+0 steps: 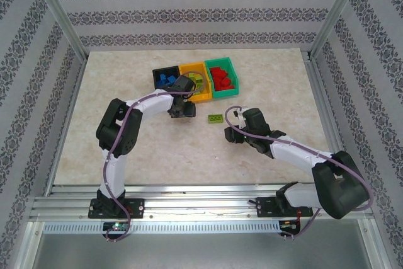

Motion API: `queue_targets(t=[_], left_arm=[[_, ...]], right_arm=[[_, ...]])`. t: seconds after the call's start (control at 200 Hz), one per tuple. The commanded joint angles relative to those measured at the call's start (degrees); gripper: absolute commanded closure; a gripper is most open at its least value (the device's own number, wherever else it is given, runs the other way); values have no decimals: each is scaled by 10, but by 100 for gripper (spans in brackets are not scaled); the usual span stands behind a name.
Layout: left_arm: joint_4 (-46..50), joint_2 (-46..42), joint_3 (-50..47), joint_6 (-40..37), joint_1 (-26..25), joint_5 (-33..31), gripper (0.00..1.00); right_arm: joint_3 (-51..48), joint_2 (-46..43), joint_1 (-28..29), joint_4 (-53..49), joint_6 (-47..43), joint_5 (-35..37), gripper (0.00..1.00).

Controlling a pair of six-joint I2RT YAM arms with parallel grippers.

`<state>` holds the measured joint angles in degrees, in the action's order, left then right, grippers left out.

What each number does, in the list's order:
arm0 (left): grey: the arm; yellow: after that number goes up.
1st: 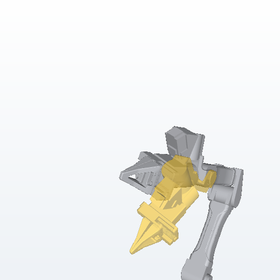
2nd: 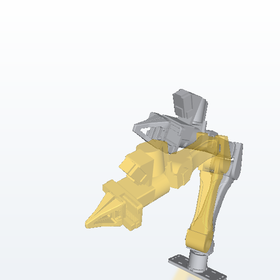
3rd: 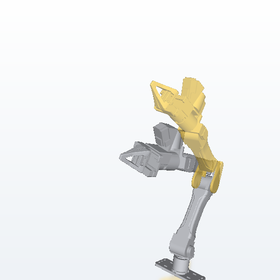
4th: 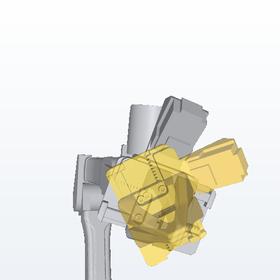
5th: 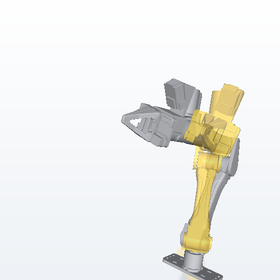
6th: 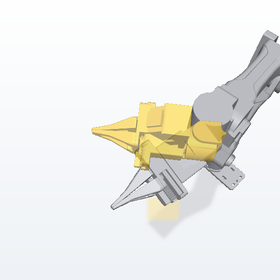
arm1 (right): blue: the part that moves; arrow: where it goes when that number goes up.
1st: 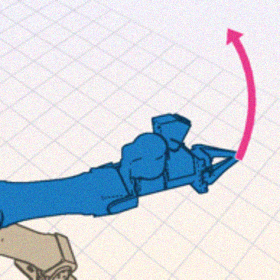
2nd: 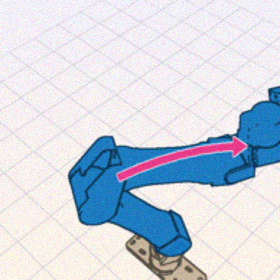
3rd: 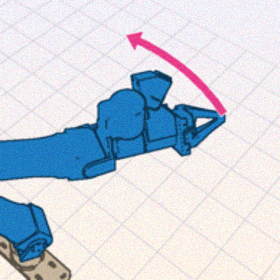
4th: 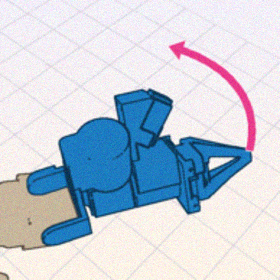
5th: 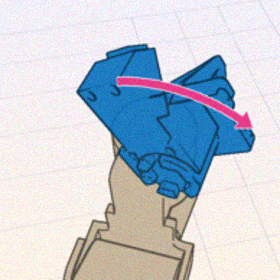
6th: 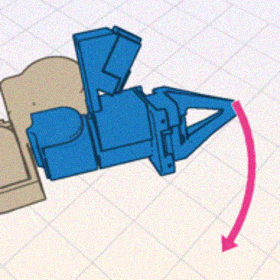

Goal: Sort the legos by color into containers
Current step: Pick up the lego from the center of the table, then place the lego in the container.

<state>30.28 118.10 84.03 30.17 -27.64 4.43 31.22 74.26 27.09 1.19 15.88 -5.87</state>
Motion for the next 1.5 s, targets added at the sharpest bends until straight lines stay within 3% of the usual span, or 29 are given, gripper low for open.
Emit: queue_targets(t=[0.0, 0.28, 0.809, 1.139, 1.494], left_arm=[[15, -3, -9, -6, 4, -7, 48], [14, -13, -7, -12, -1, -5, 59], [30, -49, 25, -18, -63, -16, 59], [77, -6, 167, -74, -59, -38, 59], [118, 103, 362, -95, -11, -35, 59]], right_arm=[[-7, -7, -7, 19, 0, -9, 45], [-12, -14, -7, 21, 1, -10, 45], [-12, -11, -7, 23, 3, -15, 45], [-15, -17, -7, 25, 5, -16, 45], [-23, -26, -6, 34, 9, -23, 45]])
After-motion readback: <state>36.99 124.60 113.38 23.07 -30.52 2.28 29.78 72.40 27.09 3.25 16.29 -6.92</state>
